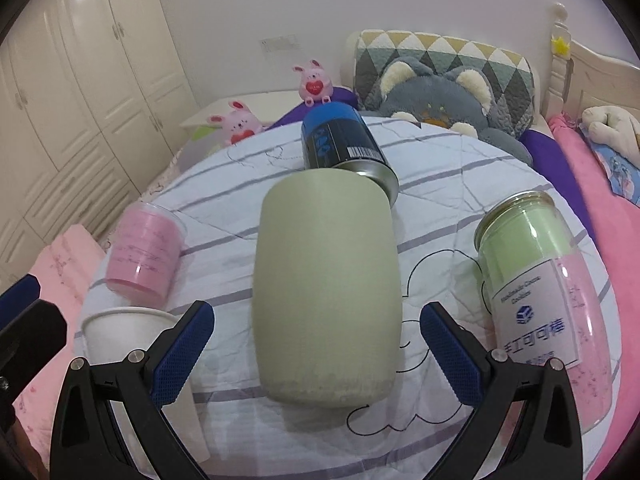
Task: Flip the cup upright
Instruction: 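Close the right gripper around the body of the pale green cup, then lift the pale green cup with the right gripper and rotate it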
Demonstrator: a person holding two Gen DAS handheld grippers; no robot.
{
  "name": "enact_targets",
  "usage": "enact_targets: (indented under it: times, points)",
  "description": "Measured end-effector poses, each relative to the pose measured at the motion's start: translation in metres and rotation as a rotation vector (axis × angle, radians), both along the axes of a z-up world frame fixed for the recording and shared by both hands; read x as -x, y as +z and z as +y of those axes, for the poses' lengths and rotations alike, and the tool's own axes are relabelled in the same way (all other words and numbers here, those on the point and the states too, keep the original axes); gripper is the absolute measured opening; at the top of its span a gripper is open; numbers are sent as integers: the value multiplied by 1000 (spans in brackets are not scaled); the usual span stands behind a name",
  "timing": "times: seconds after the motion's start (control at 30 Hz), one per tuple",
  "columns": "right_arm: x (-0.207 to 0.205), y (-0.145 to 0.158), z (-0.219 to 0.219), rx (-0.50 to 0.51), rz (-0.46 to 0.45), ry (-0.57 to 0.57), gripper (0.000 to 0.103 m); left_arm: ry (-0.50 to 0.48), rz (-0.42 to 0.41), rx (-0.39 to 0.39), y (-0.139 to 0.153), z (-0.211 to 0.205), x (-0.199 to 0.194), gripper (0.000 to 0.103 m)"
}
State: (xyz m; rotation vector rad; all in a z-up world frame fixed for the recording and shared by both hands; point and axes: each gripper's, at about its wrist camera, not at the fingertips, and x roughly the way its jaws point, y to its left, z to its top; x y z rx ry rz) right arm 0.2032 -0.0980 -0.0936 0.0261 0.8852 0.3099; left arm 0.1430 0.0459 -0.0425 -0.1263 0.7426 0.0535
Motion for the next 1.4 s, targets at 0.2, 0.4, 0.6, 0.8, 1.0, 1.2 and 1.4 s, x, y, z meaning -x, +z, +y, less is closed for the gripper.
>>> enact_targets:
  times: [0.2,0.4,0.6,0.8,1.0,1.2,1.4]
  points:
    - [-6,-2,-2,-27,18,5,102,-4,31,-19,-8,-1,-8,103]
    - [-13,-9,-2,-15,49,-11,77,-3,37,-32,-9,-2,-7,103]
    - [-8,-6,-4,-23,55,-20,76,2,18,-27,-2,1,1,103]
    - [17,-2,-9,-10,66,-42,77,-4,8,-8,4,0,14,103]
    - [53,2,-20,-17,69,-87,77,-44,5,-9,7,-13,36,103]
    - [89,1,-32,-35,78,-127,77,-92,14,-27,8,-28,60,103]
    - [118,1,-37,-65,72,-167,77,-121,31,-42,8,-42,79,103]
